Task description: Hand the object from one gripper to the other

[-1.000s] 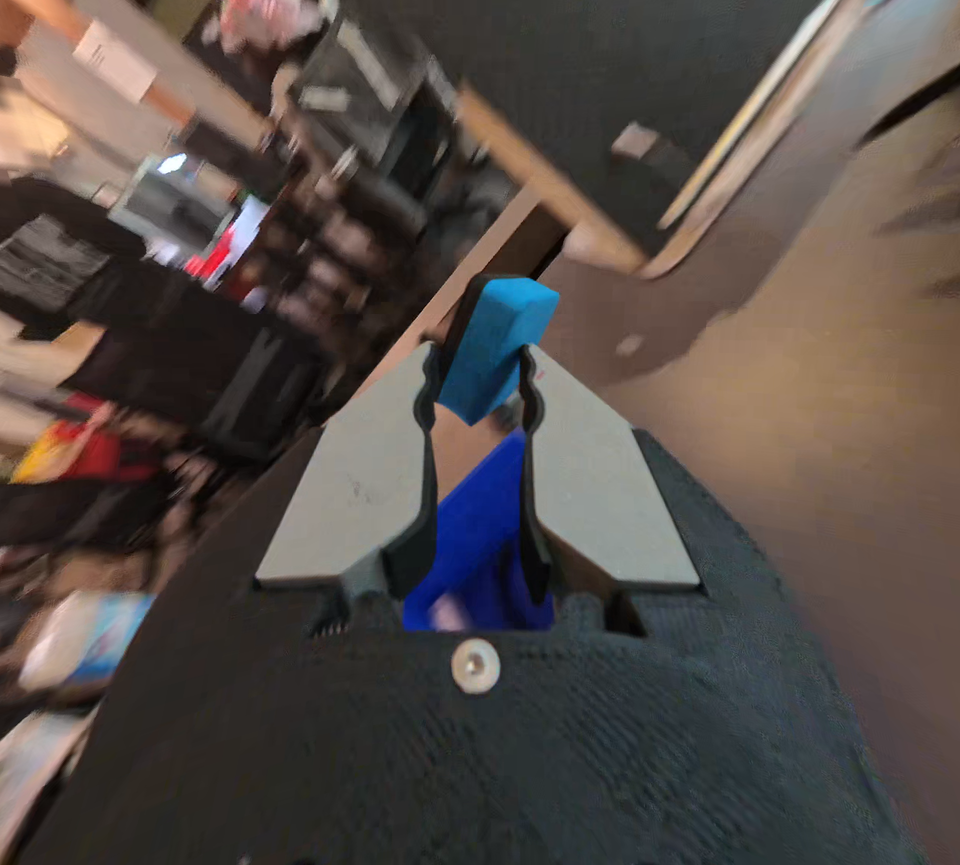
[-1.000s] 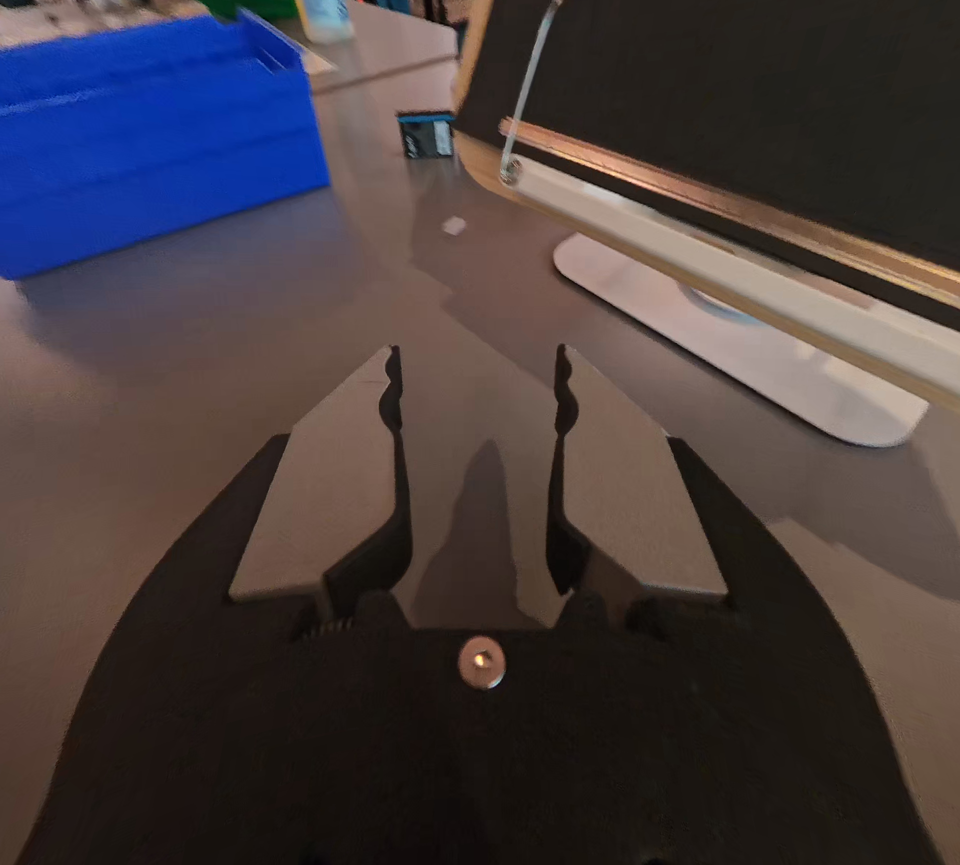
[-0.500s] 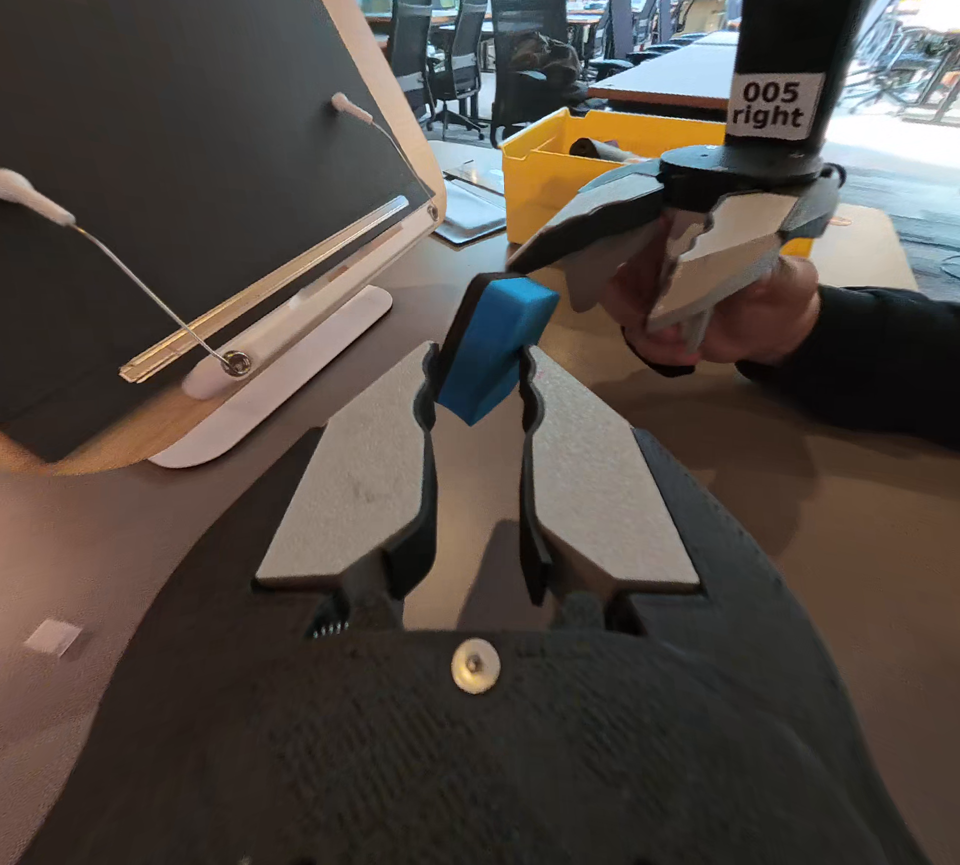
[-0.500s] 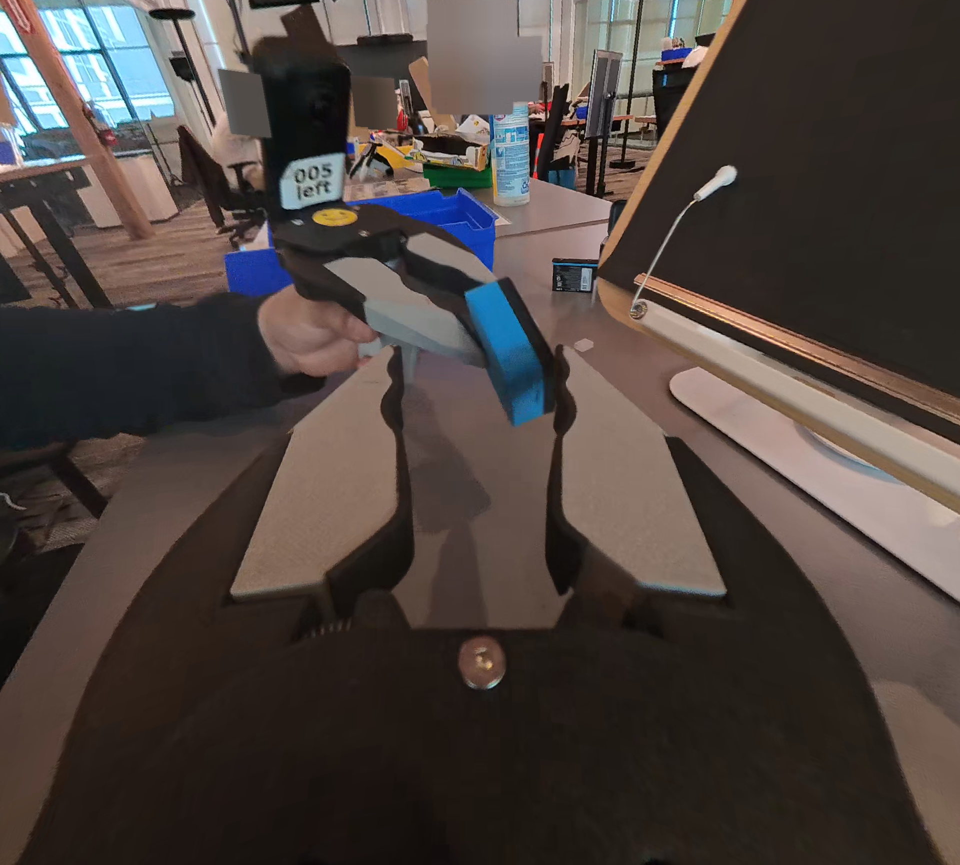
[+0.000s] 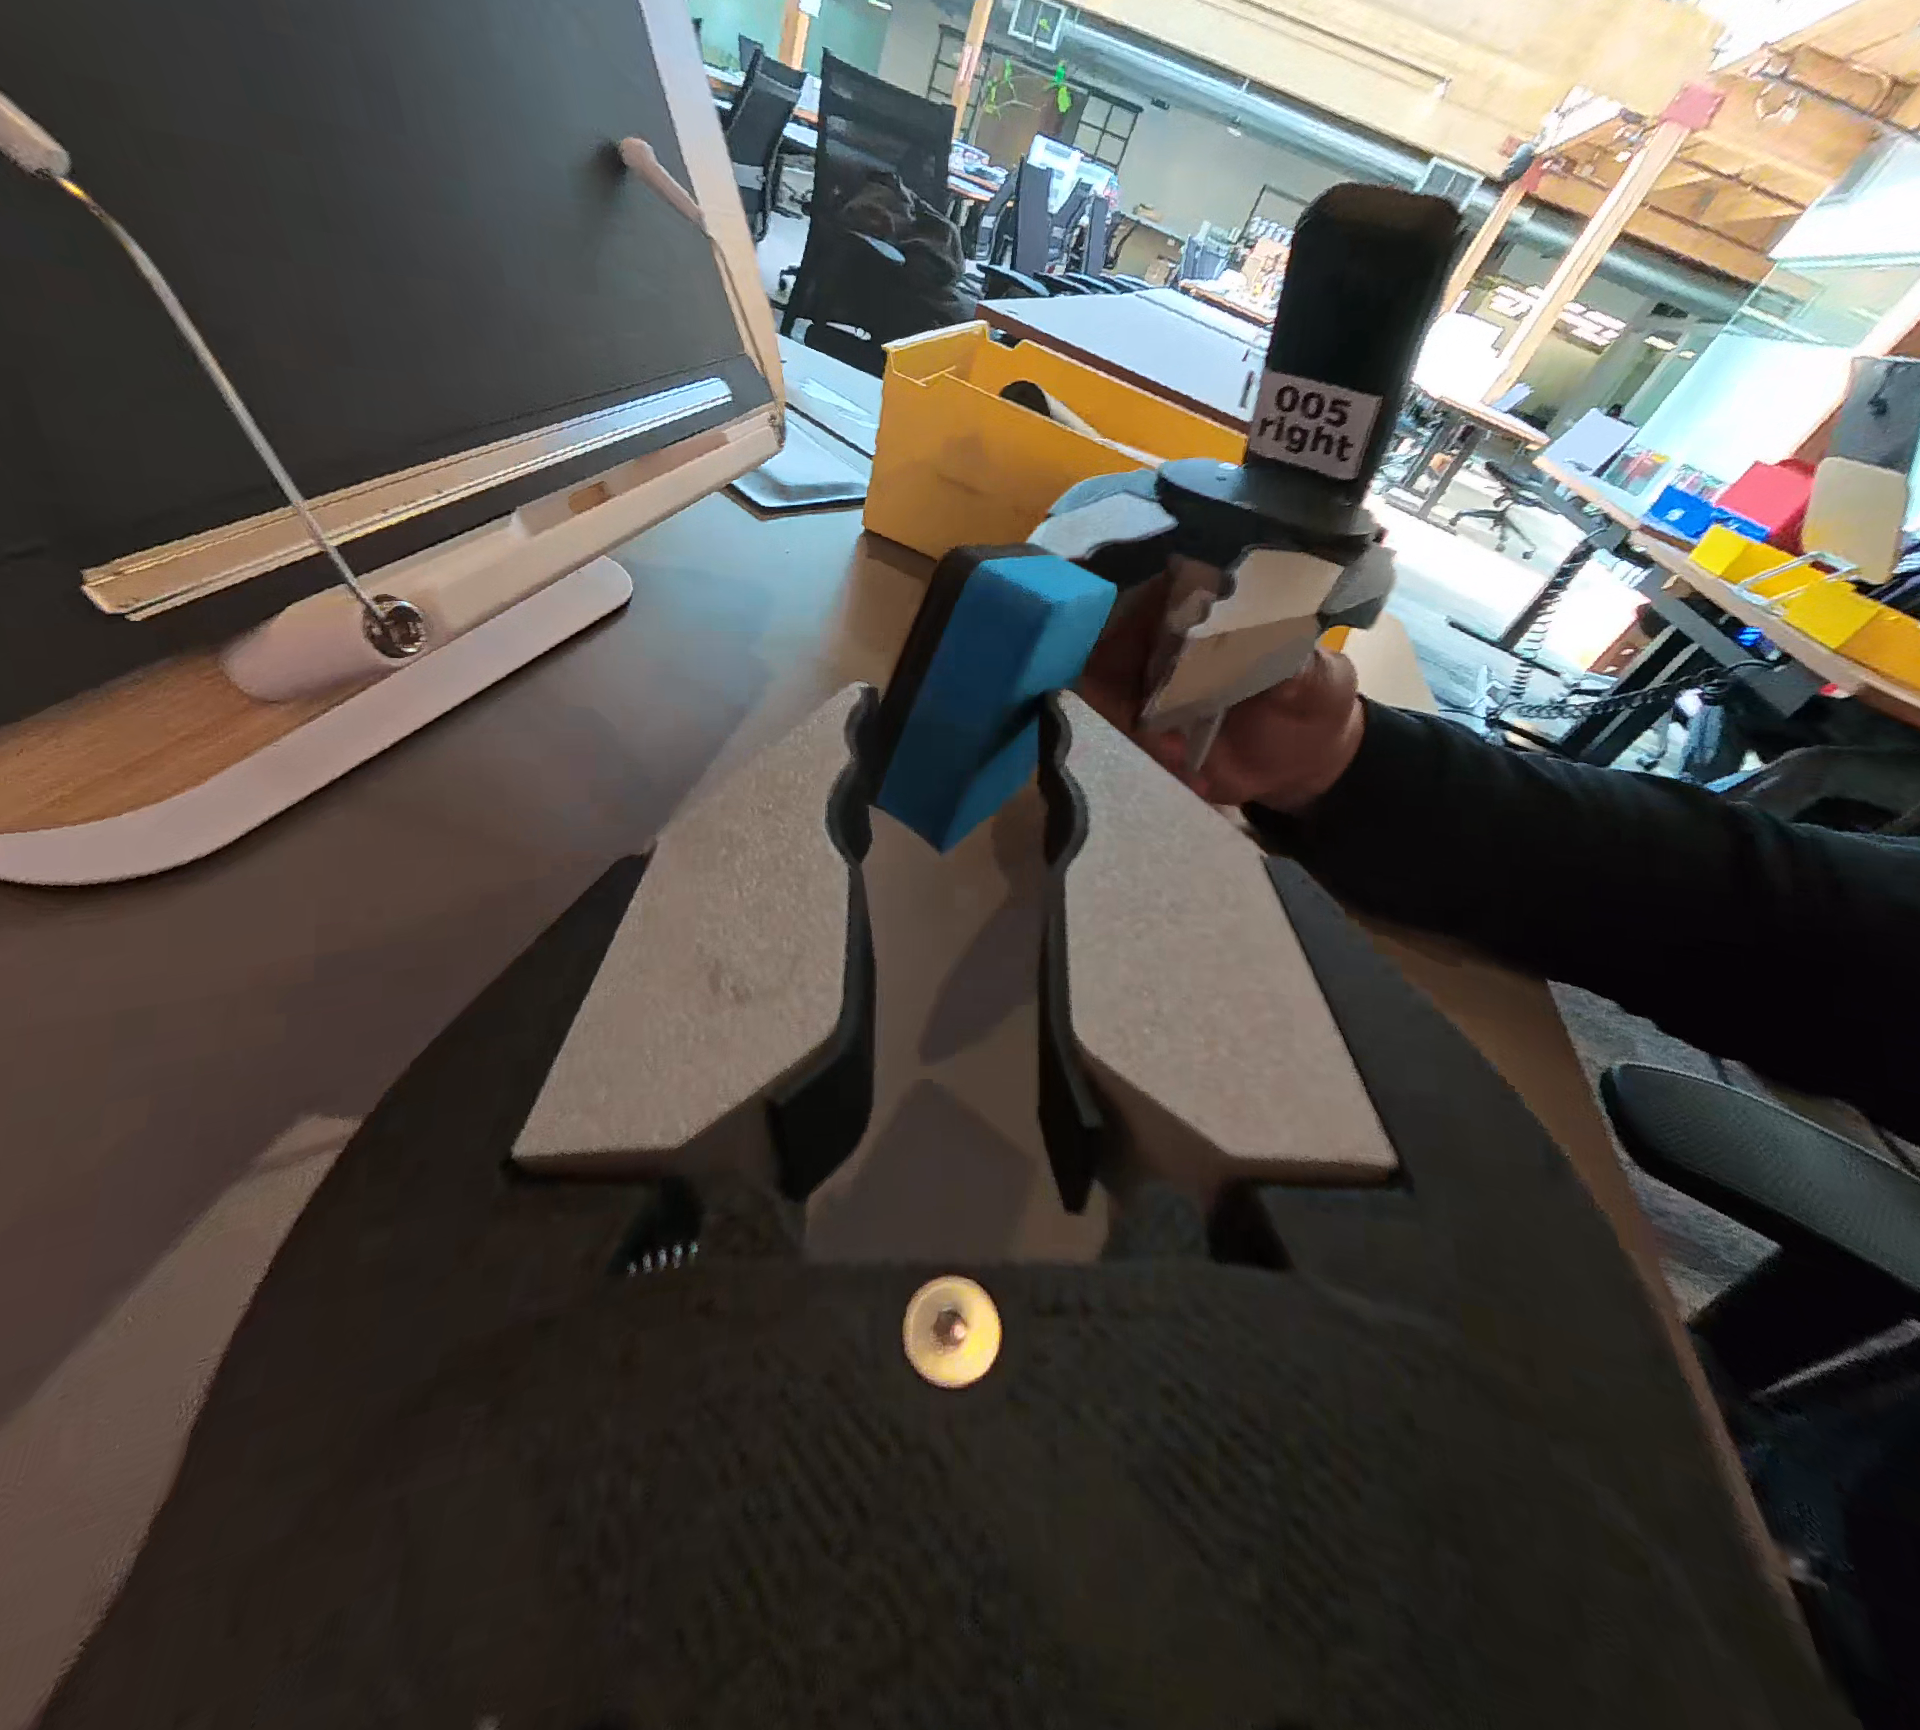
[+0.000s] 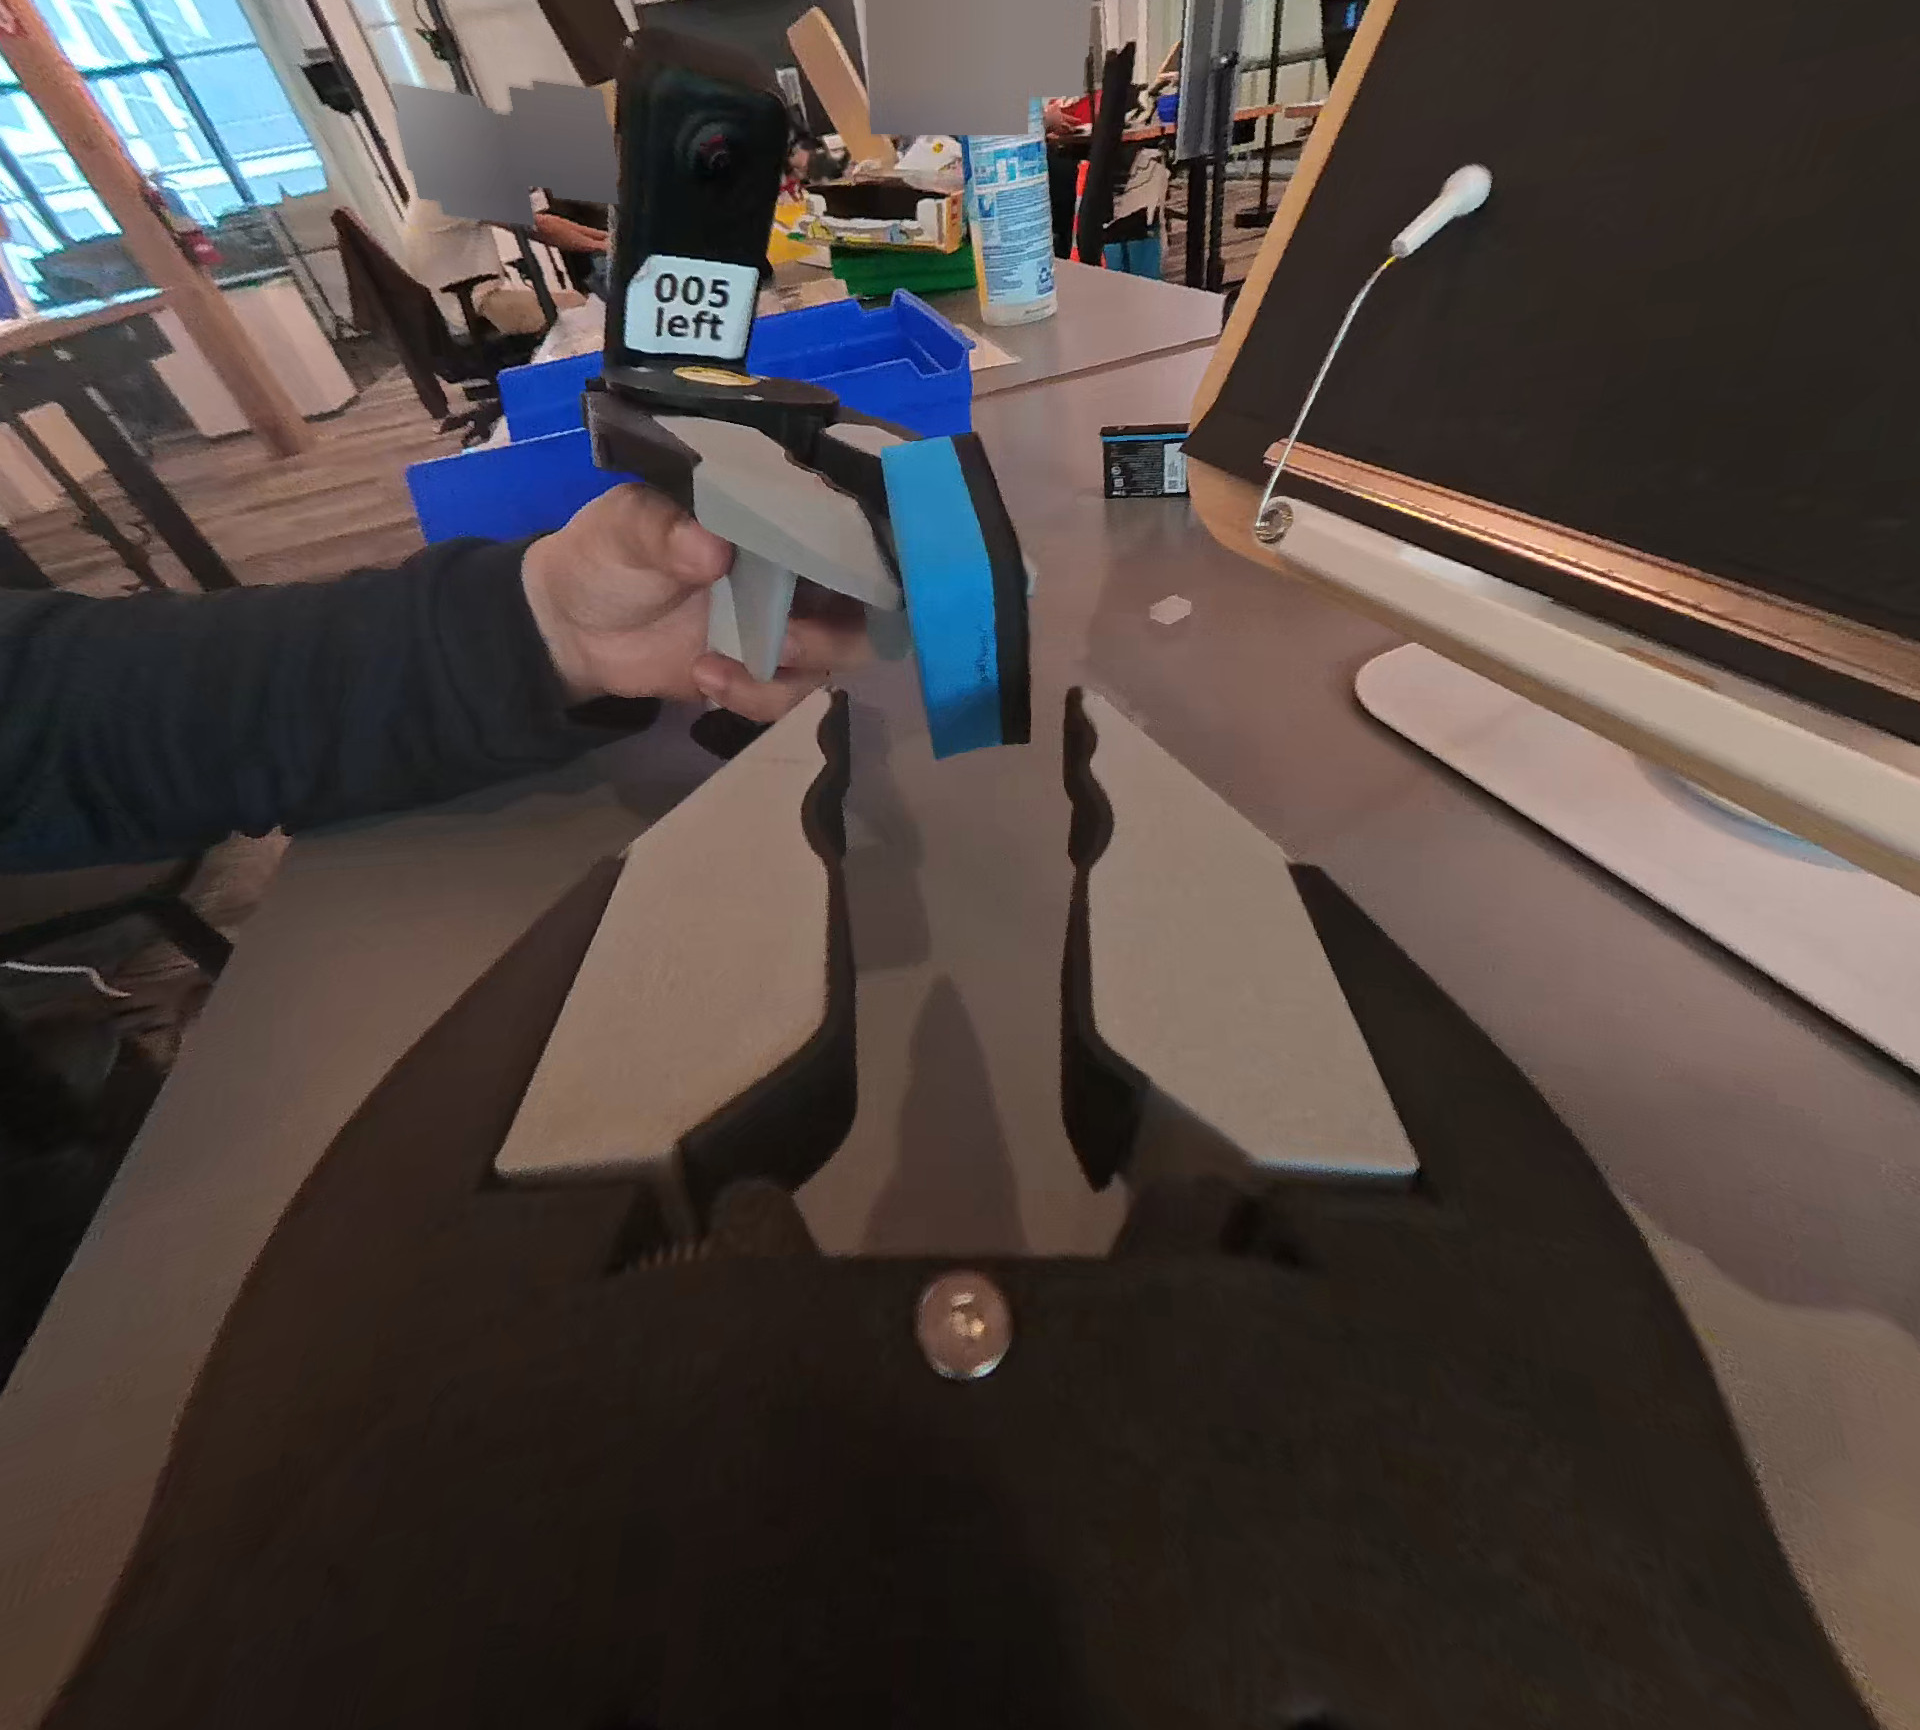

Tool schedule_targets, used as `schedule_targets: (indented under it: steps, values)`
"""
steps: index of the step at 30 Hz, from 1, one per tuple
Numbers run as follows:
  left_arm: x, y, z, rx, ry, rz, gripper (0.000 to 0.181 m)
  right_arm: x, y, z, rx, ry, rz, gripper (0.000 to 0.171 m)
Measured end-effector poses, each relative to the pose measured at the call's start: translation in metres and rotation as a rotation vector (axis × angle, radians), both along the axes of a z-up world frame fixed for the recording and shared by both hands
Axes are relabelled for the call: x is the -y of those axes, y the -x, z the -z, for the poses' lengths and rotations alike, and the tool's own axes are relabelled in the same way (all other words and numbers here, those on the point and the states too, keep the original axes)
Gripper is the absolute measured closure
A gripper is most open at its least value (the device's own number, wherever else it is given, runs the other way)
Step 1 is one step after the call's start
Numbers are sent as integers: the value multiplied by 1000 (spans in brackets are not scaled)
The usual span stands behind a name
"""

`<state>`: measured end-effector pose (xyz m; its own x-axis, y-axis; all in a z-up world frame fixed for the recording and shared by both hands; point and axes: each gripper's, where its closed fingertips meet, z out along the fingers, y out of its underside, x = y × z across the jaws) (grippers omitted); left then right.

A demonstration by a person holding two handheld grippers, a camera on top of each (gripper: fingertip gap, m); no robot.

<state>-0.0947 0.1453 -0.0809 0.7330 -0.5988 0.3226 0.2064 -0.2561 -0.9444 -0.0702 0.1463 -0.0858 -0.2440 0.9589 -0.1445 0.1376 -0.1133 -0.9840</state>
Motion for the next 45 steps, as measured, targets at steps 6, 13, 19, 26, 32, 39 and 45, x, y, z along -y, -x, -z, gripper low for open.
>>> schedule_targets:
  steps: [6,13,19,26,32,39,45]
  values:
    - [7,-19,1,18,14,76,153,6,2,-2,-16,23,-35,138]
    - [9,-18,16,90,189,125,134,-1,-2,5,44,-273,74,154]
    - [-3,15,25,101,240,-30,113,-70,-19,-7,124,-1057,628,153]
    - [5,-8,8,333,270,116,106,-22,12,-2,61,-1720,578,153]
    - [6,1,8,332,238,111,150,5,21,1,-26,-1753,517,153]
    - [5,22,-8,232,103,33,153,12,9,-6,-126,-1130,390,151]
    - [11,28,-29,134,-81,21,154,1,-8,-13,-85,-259,120,116]
